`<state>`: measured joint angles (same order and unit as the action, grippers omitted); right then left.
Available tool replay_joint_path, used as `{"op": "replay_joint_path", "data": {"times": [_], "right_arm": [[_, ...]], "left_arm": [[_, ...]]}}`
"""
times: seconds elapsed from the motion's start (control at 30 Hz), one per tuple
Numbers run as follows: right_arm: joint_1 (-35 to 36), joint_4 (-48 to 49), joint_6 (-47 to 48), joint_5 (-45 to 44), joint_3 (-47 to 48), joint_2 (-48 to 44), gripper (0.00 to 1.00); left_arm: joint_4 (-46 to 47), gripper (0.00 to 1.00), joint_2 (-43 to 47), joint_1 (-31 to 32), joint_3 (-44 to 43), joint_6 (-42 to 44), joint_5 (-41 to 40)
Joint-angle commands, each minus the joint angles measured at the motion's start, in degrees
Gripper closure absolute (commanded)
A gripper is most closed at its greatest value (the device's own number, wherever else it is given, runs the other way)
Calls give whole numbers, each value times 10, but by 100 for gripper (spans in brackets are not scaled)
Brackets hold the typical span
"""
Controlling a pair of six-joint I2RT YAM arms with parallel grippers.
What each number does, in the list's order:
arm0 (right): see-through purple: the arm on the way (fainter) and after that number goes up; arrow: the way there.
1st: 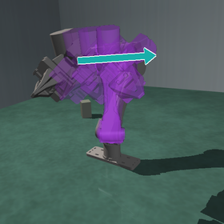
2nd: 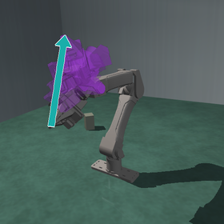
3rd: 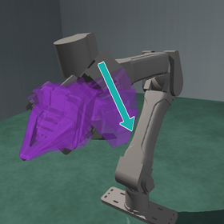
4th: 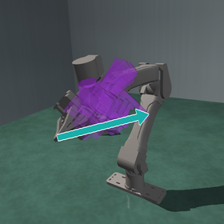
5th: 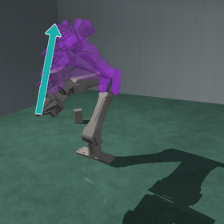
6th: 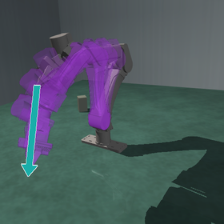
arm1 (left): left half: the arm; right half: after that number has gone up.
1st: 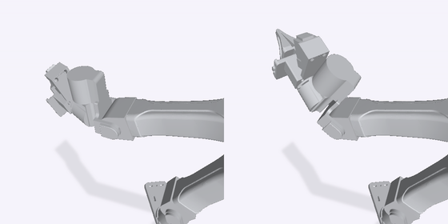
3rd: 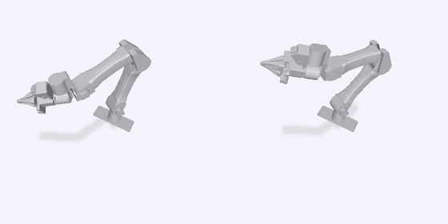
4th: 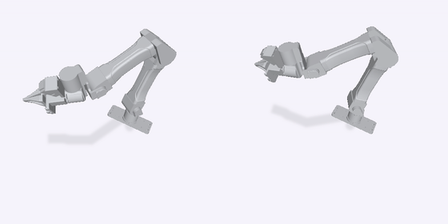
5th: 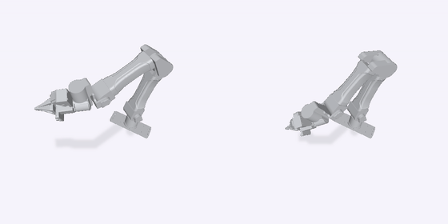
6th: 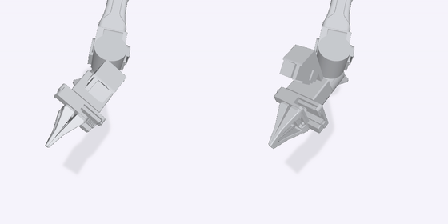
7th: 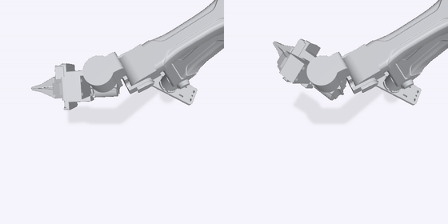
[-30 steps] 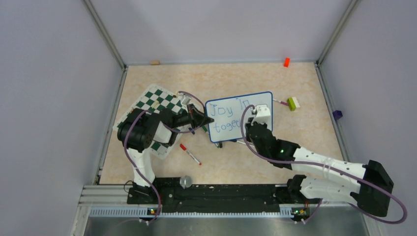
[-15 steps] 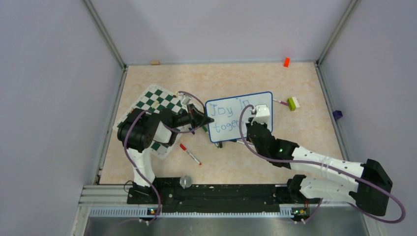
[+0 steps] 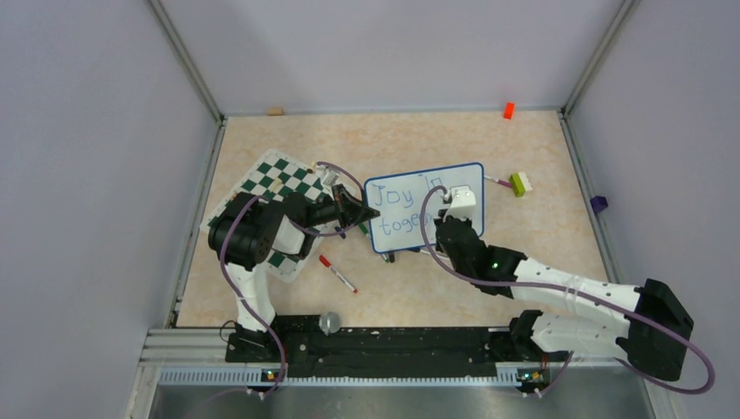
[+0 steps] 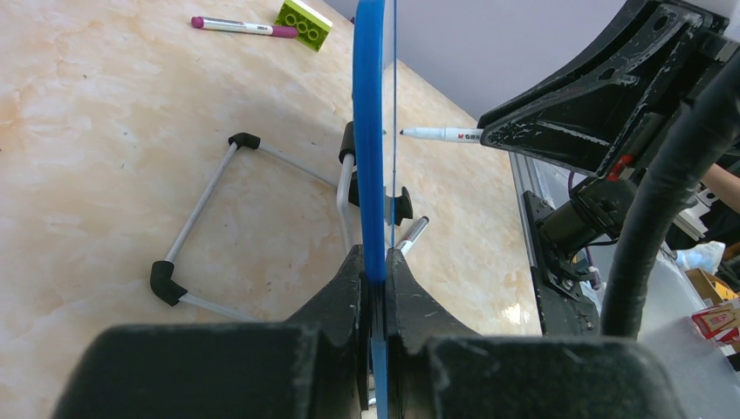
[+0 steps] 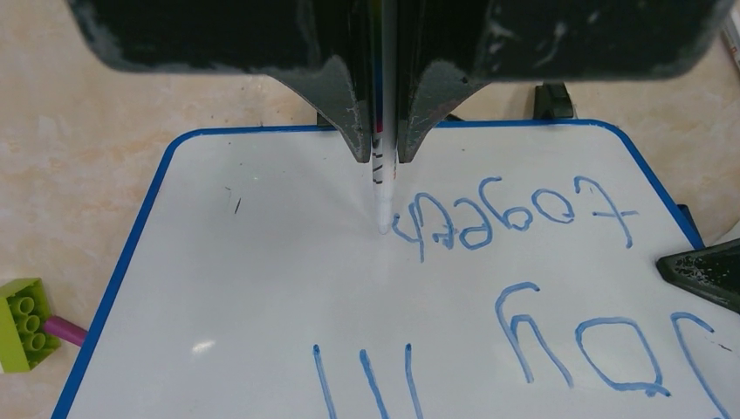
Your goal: Write a sentence on the whiteboard
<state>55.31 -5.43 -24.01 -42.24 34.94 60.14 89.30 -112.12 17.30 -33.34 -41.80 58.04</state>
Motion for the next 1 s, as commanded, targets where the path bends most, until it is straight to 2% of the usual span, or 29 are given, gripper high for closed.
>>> {"op": "replay_joint_path", "data": {"times": [0.0,0.5,0.97], "right_arm": [[-6,19,7,4,14,10,100],[-15,34,13,-1,14,41,100],[-26,17,3,-29,14,30,100]], "left_arm": [[35,100,-9,1,3,67,20],[35,100,-9,1,3,68,20],[35,100,-9,1,3,69,20]]}}
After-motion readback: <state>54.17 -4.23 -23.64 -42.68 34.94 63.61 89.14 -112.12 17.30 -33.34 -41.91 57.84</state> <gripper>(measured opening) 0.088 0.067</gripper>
